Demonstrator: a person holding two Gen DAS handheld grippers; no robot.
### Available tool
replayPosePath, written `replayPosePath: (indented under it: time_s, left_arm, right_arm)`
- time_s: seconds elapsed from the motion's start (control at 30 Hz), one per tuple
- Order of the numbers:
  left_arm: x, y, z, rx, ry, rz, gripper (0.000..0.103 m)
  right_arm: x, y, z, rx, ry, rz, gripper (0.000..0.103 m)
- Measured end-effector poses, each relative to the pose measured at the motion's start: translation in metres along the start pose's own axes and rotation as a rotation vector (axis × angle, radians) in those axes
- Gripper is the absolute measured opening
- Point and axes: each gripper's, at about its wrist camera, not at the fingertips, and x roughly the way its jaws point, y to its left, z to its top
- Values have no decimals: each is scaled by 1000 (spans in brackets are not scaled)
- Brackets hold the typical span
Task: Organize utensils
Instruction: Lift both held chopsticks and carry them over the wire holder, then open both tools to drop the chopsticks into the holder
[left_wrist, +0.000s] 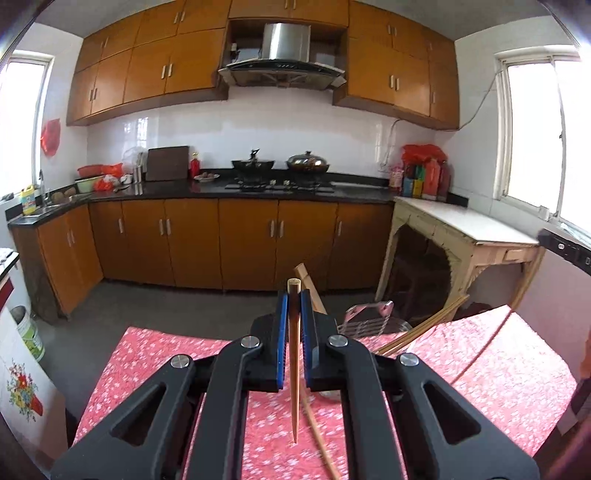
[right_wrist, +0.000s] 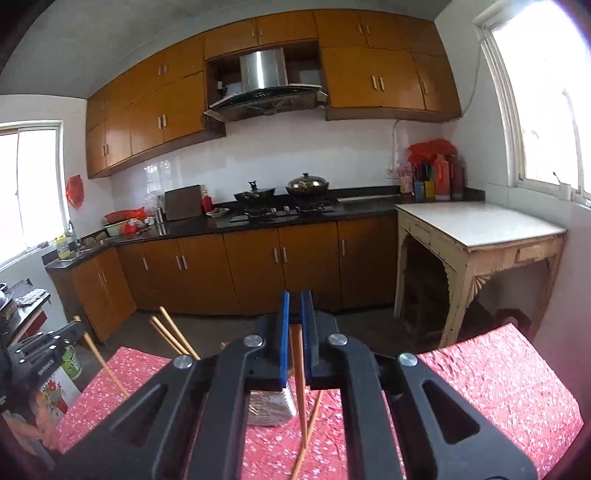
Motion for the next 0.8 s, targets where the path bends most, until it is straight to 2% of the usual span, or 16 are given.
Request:
replayPosePath:
  time_s: [0.23,0.4,0.63,0.8]
  left_arm:
    - [2,-26,44,-57,-47,-70,7]
    - [21,-48,67,-35,-101,-31,7]
    - [64,-52,70,-67,-107,2,7]
    - [88,-50,61,-81,-88,11,7]
  right_arm:
    - [5,35,40,-18,-58,48,7]
    - [35,53,56,-23,-67,48,7]
    - [89,65,65,-6,-78,55,7]
    - [129,66,55,22,-52,75,7]
